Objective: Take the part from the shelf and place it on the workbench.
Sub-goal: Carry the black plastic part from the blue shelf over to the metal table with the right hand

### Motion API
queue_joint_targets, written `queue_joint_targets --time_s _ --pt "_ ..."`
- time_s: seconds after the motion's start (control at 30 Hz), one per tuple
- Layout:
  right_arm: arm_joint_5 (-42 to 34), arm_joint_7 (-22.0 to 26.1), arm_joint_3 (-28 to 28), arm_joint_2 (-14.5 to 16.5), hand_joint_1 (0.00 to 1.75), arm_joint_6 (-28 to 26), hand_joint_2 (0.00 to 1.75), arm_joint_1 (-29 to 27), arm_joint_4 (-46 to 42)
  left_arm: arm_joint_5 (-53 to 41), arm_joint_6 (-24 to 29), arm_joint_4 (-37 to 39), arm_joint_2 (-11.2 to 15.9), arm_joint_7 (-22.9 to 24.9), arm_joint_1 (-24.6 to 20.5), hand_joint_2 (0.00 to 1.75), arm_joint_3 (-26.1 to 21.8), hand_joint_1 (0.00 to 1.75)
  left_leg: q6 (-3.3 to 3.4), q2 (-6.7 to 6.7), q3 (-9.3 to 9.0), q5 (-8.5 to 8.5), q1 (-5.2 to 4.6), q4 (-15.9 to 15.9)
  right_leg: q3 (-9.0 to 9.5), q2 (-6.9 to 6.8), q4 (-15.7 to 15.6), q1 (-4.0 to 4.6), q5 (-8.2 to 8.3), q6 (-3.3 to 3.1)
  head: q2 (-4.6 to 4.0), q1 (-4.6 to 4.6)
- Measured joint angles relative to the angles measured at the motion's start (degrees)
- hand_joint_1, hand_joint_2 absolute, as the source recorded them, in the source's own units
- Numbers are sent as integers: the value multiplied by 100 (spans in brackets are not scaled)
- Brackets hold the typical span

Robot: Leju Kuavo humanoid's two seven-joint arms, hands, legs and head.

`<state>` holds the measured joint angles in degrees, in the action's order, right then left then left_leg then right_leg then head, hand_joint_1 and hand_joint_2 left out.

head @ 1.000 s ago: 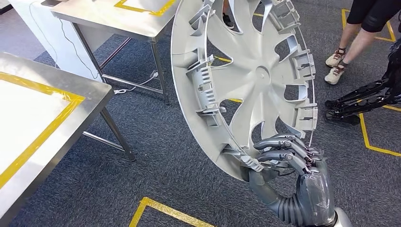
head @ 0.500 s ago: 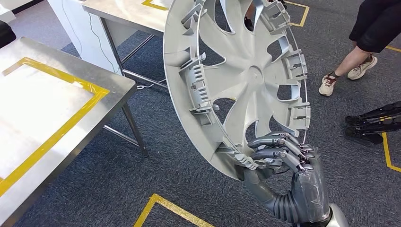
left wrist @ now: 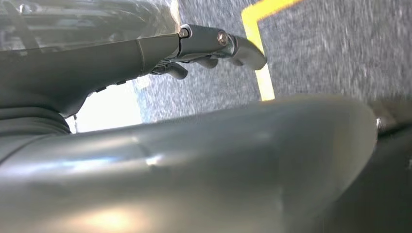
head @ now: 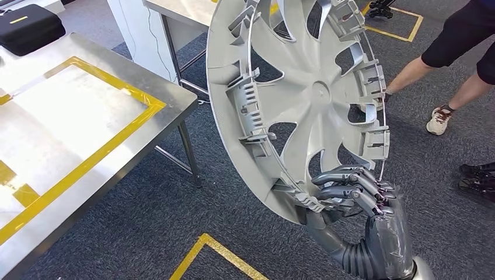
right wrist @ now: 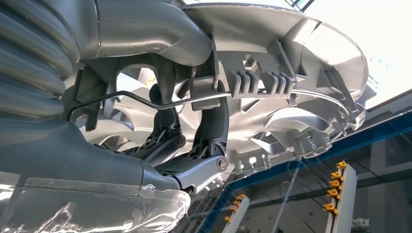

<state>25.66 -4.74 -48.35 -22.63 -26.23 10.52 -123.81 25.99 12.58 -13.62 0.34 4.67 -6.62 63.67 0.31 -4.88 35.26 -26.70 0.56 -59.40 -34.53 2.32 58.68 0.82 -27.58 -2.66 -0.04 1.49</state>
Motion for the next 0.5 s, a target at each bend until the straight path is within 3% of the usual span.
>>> queue_joint_targets --time_s 0.07,0.1,0.2,0.23,0.27,0.3,0.37,0.43,0.5 --pt "2 0 1 1 175 -1 175 3 1 0 1 1 1 1 10 175 1 0 -58 81 36 -75 -9 -71 61 -85 -101 -20 40 -22 0 -8" --pt "3 -1 1 1 175 -1 175 3 0 0 2 1 3 1 8 175 2 0 -85 167 102 -190 -17 -235 97 -137 -155 -34 60 -37 0 -25" --pt "4 -9 -2 3 175 -2 175 -5 1 -1 3 1 12 1 -4 175 2 0 -167 356 510 -663 -2 -1197 138 -284 -181 -42 58 -63 0 -71" --pt "4 -11 -3 4 175 -2 175 -7 2 -1 3 1 17 1 -1 175 2 0 -195 372 600 -709 10 -1400 140 -329 -175 -44 50 -63 0 -80" --pt "4 -11 -5 4 175 -2 175 -7 2 -1 3 2 23 1 4 175 2 0 -218 385 594 -648 21 -1400 141 -370 -168 -48 40 -57 0 -93" --pt "4 -12 -7 5 175 -2 175 -8 2 -1 3 2 29 1 8 175 2 0 -234 405 480 -492 31 -1181 144 -405 -154 -54 26 -43 0 -106" --pt "5 -13 -7 5 175 -2 175 -9 2 0 4 3 39 1 4 175 2 0 -233 522 100 -169 26 -446 143 -467 -100 -56 -18 4 0 -143" --pt "10 -15 -6 6 175 -5 175 -7 2 0 5 3 43 -2 -6 175 2 0 -147 608 -123 -77 -5 -18 125 -512 -43 -41 -53 62 0 -167" --pt "16 -17 -5 6 175 -10 175 -3 2 0 5 3 49 -3 2 175 2 0 -40 580 -135 -86 -29 23 113 -553 -28 -40 -55 115 0 -166"
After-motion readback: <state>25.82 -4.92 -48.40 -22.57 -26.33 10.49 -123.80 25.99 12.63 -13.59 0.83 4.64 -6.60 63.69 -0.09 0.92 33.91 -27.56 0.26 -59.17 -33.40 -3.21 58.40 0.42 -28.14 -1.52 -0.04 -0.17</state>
